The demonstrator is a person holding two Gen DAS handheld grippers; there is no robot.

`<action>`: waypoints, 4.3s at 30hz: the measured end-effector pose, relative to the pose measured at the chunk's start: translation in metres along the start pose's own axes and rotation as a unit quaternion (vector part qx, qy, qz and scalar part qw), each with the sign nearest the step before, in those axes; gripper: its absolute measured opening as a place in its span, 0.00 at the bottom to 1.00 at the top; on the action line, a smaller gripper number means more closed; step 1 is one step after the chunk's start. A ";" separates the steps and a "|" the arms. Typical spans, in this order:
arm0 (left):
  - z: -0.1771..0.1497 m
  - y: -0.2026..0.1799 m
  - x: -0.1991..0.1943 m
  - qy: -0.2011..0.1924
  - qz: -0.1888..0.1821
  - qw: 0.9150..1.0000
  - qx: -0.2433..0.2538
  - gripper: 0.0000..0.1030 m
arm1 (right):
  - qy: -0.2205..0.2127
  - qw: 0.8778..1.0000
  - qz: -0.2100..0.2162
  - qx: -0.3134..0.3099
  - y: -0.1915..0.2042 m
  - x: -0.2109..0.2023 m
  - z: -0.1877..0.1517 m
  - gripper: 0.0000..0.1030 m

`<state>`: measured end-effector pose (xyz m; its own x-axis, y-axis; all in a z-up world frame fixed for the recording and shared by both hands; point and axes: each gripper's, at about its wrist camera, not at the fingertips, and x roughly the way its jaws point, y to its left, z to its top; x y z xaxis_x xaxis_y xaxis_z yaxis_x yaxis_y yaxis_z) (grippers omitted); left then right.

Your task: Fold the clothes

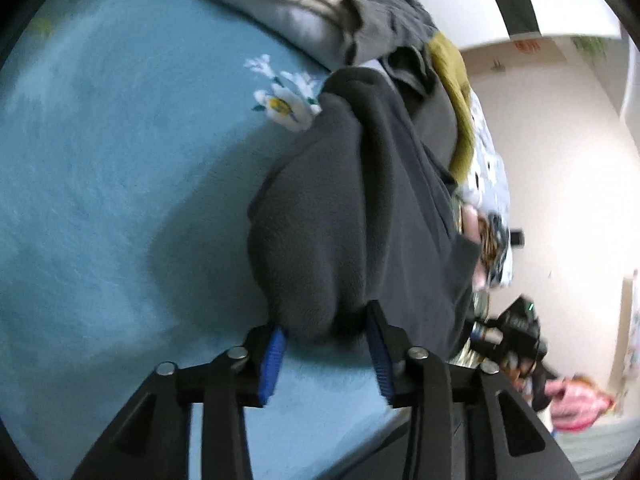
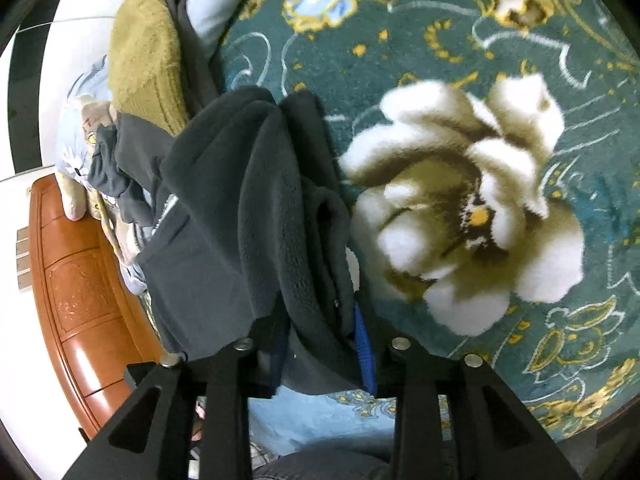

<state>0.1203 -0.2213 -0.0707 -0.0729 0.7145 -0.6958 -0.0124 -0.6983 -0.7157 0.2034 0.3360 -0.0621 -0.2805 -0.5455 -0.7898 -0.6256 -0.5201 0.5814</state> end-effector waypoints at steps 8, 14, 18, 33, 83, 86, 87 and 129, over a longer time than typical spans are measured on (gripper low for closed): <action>0.059 -0.025 -0.006 -0.062 0.062 0.994 0.063 0.56 | -0.078 0.995 -0.003 -0.056 0.034 -0.015 0.034 0.50; 0.106 -0.019 0.037 -0.045 0.028 0.998 0.039 0.55 | -0.116 0.990 -0.048 -0.068 0.061 0.012 0.056 0.53; 0.114 -0.034 0.059 -0.036 0.000 0.998 0.043 0.23 | -0.127 0.988 -0.060 -0.070 0.064 0.013 0.052 0.17; 0.135 -0.005 0.054 -0.066 0.047 0.997 0.017 0.11 | -0.173 0.985 -0.009 -0.001 0.027 0.005 0.073 0.08; 0.102 -0.098 0.066 0.024 0.001 0.993 0.115 0.28 | -0.072 0.988 -0.053 -0.125 0.120 0.021 0.016 0.34; 0.099 -0.103 0.056 0.021 -0.008 0.993 0.116 0.28 | -0.081 0.986 -0.058 -0.135 0.128 0.012 0.009 0.34; 0.098 -0.105 0.052 0.019 -0.009 0.993 0.116 0.28 | -0.086 0.985 -0.056 -0.137 0.130 0.009 0.005 0.34; 0.112 -0.472 0.192 0.101 -0.136 0.958 0.231 0.27 | -0.184 0.967 -0.122 -0.126 0.050 -0.305 0.094 0.34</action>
<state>0.0003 0.2403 0.1405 0.1906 0.8338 -0.5181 -0.4473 -0.3960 -0.8019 0.1890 0.5384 0.1900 -0.4164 -0.1403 -0.8983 -0.5208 -0.7731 0.3621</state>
